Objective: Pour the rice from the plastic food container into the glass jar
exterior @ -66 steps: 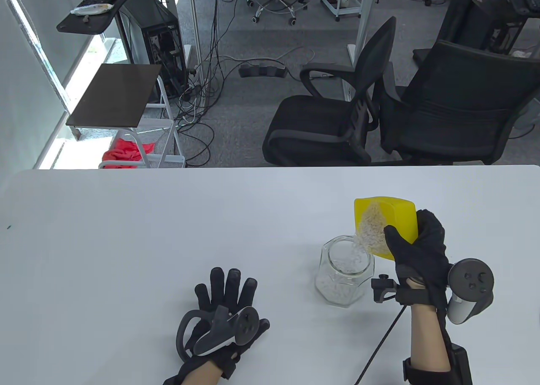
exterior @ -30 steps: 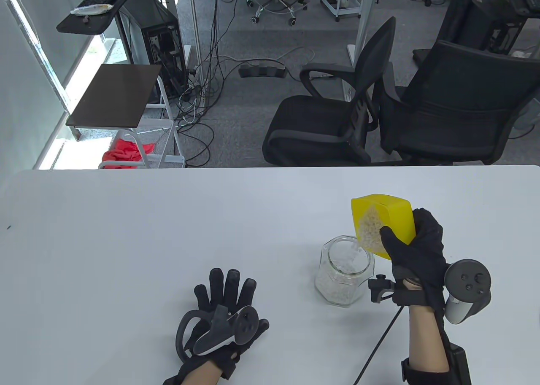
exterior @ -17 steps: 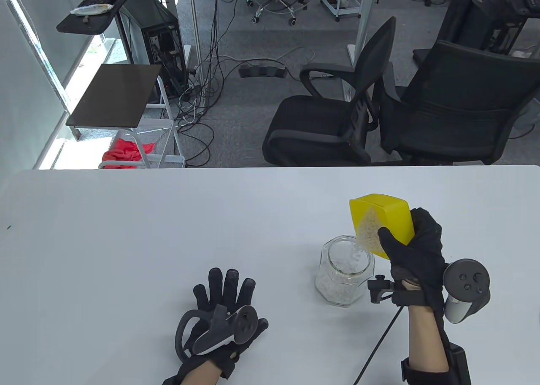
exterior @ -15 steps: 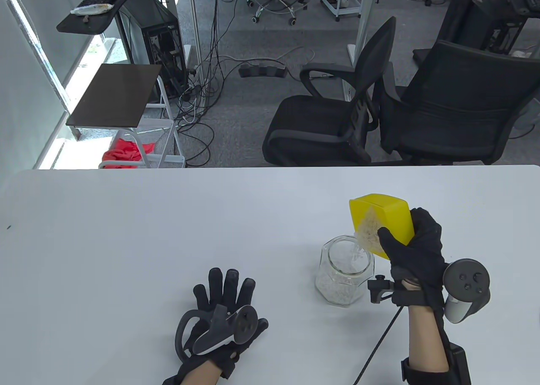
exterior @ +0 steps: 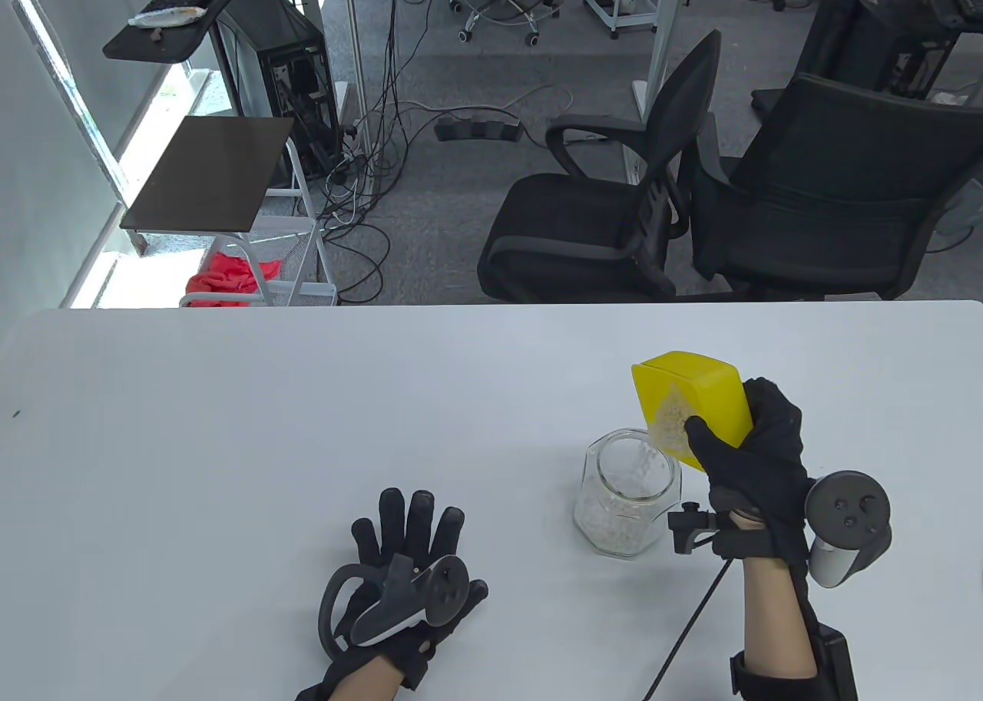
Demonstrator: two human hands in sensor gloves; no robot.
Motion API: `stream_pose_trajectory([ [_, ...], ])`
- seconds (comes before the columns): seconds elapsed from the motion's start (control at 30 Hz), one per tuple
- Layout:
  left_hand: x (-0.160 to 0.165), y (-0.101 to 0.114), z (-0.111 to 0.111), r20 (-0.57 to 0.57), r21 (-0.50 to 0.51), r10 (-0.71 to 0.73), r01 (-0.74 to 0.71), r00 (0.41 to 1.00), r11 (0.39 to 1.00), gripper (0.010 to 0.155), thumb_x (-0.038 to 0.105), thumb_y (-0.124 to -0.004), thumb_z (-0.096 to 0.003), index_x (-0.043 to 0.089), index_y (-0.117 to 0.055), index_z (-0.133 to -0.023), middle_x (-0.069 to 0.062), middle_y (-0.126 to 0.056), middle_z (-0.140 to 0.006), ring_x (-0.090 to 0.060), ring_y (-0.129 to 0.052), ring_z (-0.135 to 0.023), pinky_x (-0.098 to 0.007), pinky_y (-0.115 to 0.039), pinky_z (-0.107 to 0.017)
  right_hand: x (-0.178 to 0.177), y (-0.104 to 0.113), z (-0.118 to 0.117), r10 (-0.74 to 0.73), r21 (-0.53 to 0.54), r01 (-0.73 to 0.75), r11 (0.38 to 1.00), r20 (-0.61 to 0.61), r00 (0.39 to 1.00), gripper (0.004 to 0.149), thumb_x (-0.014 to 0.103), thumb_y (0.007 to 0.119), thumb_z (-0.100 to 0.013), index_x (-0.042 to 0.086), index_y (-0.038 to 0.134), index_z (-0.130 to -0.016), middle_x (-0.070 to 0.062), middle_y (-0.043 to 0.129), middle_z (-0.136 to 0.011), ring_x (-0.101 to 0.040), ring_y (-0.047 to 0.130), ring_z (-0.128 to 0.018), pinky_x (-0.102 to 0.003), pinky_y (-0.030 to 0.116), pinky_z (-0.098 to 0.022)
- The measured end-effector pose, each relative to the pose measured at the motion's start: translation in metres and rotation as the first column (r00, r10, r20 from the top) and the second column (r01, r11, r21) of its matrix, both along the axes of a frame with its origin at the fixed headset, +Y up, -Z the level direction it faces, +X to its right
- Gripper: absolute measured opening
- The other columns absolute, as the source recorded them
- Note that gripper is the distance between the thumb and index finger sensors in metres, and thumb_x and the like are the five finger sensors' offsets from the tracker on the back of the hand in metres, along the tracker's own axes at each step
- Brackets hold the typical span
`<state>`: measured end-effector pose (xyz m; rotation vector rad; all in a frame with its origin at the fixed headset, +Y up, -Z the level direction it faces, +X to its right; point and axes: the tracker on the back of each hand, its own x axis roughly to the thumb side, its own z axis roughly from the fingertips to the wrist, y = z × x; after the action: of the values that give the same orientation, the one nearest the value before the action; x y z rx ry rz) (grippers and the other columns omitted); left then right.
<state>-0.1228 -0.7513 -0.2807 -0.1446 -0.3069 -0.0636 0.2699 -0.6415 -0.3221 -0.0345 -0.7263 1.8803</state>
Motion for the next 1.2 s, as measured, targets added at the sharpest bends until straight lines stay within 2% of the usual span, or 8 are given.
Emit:
stream_pose_trajectory([
  [0.67, 0.0, 0.0, 0.0, -0.004, -0.003, -0.002, 0.002, 1.0, 1.0, 0.092, 0.08, -0.047, -0.0526, 0.027, -0.015, -0.12, -0.016, -0.001, -0.116, -0.057, 0.002, -0.103, -0.077, -0.022, -0.067, -0.006, 0.001, -0.002, 0.028, 0.015, -0.028, 1.0, -0.046, 0.999, 0.084, 0.039, 0.099, -0.035, 0.017, 0.049, -0.099, -0.014, 0.055, -0.095, -0.037, 0.065, -0.079, -0.06, 0.057, -0.06],
  [1.2, -0.001, 0.0, -0.001, -0.008, -0.005, 0.003, -0.003, 1.0, 1.0, 0.092, 0.08, -0.047, -0.0526, 0.027, -0.015, -0.12, -0.016, -0.001, -0.116, -0.057, 0.002, -0.103, -0.077, -0.022, -0.067, -0.016, 0.004, -0.002, 0.108, 0.02, -0.107, 0.994, -0.048, 0.993, 0.079, 0.035, 0.097, -0.037, 0.018, 0.05, -0.098, -0.013, 0.055, -0.096, -0.036, 0.065, -0.08, -0.061, 0.056, -0.061],
])
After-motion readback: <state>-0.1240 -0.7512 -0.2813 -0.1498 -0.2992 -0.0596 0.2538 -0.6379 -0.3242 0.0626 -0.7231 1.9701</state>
